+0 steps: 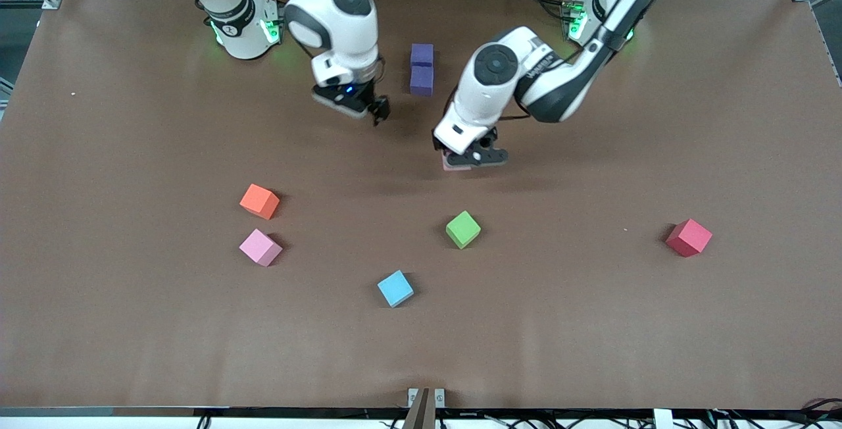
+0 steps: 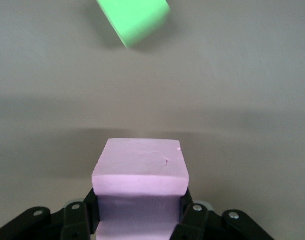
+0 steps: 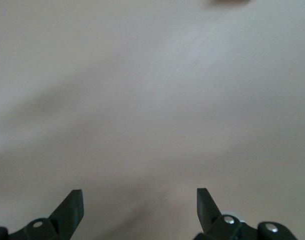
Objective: Arrange blocks into number 1
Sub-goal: 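Place the pink cube below the purples with the left gripper while the right grasps orange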
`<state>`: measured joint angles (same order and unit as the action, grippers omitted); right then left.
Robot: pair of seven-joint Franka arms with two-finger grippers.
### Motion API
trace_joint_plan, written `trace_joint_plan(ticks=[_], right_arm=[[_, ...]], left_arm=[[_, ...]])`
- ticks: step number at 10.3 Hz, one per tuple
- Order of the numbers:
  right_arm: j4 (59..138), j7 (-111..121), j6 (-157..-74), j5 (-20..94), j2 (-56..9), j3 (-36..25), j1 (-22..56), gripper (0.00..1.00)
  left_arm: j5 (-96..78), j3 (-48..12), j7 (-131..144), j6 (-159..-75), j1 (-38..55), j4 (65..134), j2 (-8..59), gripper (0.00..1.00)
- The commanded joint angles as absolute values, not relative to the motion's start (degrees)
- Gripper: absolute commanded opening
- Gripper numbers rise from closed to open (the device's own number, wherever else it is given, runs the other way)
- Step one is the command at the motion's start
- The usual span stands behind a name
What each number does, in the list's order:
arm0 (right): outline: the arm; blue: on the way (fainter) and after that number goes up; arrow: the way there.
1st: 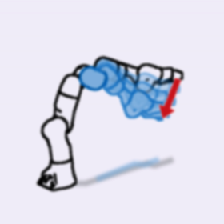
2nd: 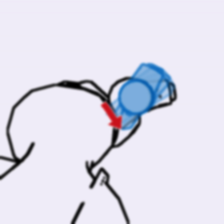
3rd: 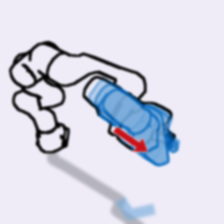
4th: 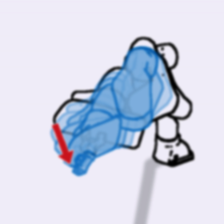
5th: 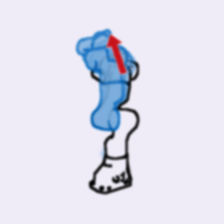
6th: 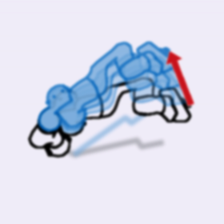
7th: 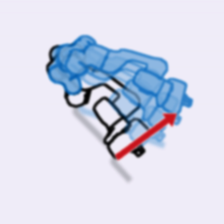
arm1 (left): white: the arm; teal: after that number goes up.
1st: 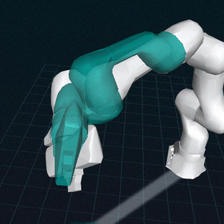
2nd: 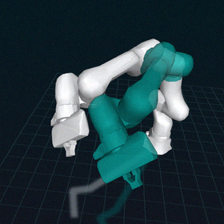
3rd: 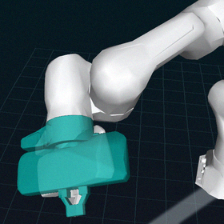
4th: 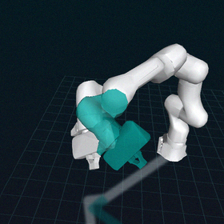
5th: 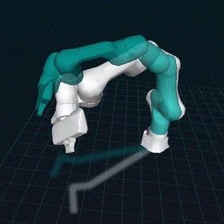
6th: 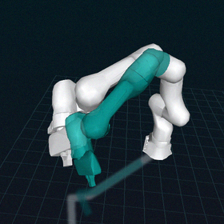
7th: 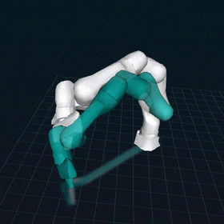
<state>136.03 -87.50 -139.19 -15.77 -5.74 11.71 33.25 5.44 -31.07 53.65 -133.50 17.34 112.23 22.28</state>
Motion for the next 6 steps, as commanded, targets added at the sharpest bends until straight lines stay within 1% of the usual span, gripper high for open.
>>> trace_joint_plan(ticks=[1,2,4,6], right_arm=[[137.55,-87.46,-142.09,-17.31,-4.13,12.31,22.37,1.00],[137.64,-84.23,-144.47,-17.40,-4.13,11.35,19.28,1.00],[137.64,-75.81,-146.15,-17.40,-4.48,9.33,14.88,1.00],[137.03,-63.25,-150.88,-17.23,-7.28,8.53,9.08,1.00]], left_arm=[[4.22,-31.72,55.00,-133.07,22.38,112.94,24.51,0.00],[4.22,-31.73,55.54,-133.07,24.41,112.77,25.74,0.00],[4.22,-31.73,55.90,-133.59,28.55,112.59,27.59,0.00],[4.22,-31.73,55.99,-133.59,31.10,112.68,28.47,0.00]])
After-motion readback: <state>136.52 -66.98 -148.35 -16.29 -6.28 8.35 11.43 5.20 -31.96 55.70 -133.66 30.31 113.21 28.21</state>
